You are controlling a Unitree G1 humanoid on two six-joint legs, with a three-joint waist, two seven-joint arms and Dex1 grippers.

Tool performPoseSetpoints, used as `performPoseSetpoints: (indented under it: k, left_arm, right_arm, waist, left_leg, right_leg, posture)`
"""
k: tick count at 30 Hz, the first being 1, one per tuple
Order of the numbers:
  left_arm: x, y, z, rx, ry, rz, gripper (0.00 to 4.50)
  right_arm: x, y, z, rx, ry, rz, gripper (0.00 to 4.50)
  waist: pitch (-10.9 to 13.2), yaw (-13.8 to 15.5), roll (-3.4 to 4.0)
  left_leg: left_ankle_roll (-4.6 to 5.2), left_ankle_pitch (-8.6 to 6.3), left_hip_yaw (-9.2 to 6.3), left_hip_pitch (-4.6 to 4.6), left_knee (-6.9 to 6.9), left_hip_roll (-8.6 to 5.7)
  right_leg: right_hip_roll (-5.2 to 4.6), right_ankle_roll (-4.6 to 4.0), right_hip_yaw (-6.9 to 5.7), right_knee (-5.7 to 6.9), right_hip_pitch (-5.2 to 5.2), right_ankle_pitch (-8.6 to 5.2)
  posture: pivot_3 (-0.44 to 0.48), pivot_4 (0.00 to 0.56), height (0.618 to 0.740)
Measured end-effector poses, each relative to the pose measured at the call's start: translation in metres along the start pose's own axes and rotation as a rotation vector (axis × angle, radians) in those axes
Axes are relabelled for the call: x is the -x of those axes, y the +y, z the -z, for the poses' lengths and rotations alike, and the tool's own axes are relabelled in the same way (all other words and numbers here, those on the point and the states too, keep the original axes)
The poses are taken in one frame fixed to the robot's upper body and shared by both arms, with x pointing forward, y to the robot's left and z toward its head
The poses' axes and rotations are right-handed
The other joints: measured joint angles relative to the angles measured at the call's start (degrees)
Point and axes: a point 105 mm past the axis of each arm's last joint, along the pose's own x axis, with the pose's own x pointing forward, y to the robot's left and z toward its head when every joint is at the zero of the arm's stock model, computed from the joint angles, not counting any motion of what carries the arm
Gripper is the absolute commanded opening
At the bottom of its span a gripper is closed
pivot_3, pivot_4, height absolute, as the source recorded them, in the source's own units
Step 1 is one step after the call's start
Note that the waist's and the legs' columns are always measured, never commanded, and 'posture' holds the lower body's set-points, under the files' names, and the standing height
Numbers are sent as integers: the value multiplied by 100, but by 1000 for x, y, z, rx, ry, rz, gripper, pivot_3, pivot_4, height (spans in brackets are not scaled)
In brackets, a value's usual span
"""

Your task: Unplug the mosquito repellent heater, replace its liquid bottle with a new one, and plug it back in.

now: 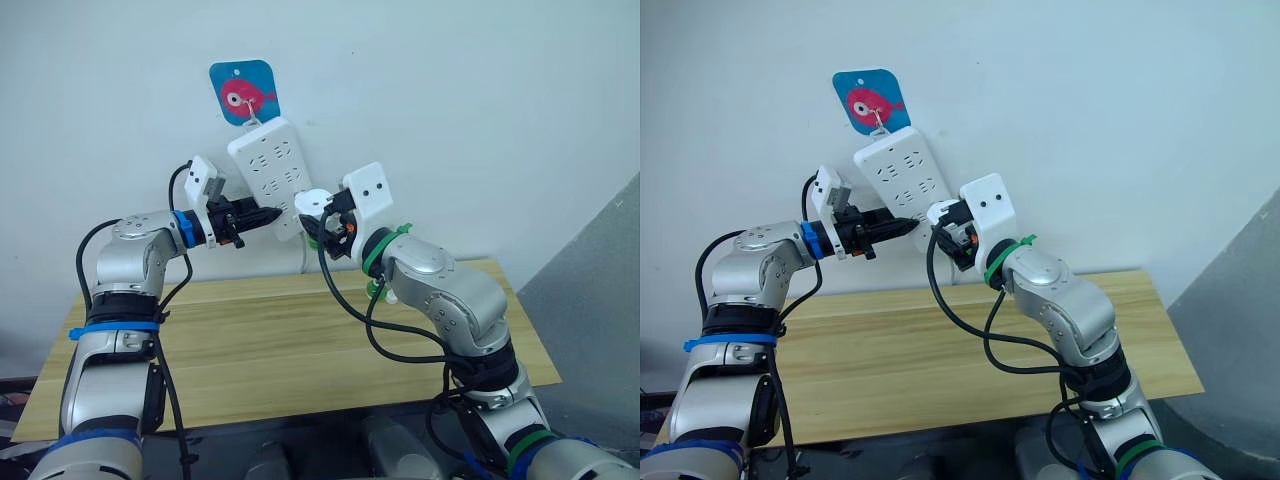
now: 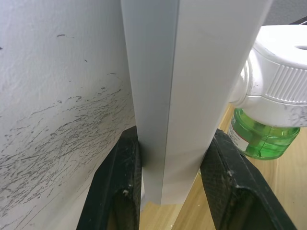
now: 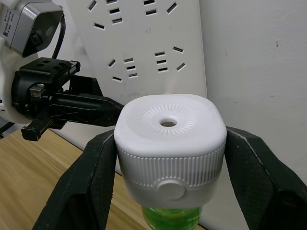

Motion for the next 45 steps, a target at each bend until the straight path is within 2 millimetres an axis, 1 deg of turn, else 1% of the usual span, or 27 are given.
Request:
performPoseSetpoints:
  k: [22, 37, 42, 45]
  left_arm:
    - [0, 0, 0, 2, 0, 0, 1329]
    - [2, -2, 0, 0, 3, -7, 1329]
    - [4, -1, 1, 4, 8, -15, 1329]
    - [5, -1, 2, 15, 9, -18, 1329]
  right_arm:
    - [-1, 1, 5, 74, 25, -15, 2927]
    - [-5, 0, 3, 56, 5, 0, 2927]
    - [-9, 2, 3, 58, -6, -7, 2927]
    - [-16, 4, 3, 51, -9, -12, 2927]
  waist:
    - [-1, -1, 0]
    - [-1, -3, 0]
    - [-2, -17, 0]
    - [-5, -29, -1]
  left_leg:
    - [0, 0, -1, 1, 2, -1]
    - [0, 0, -1, 2, 1, -1]
    - [0, 0, 0, 3, 2, -1]
    - [-1, 1, -1, 8, 5, -1]
  right_leg:
    - [0, 0, -1, 15, -5, 0]
    - [0, -2, -1, 21, -7, 1]
    - [0, -3, 0, 25, -8, 2]
    - [1, -1, -1, 38, -8, 0]
  posture:
    - [-245, 96, 704]
    - [-245, 89, 704]
    - [-244, 86, 704]
    - [-241, 83, 704]
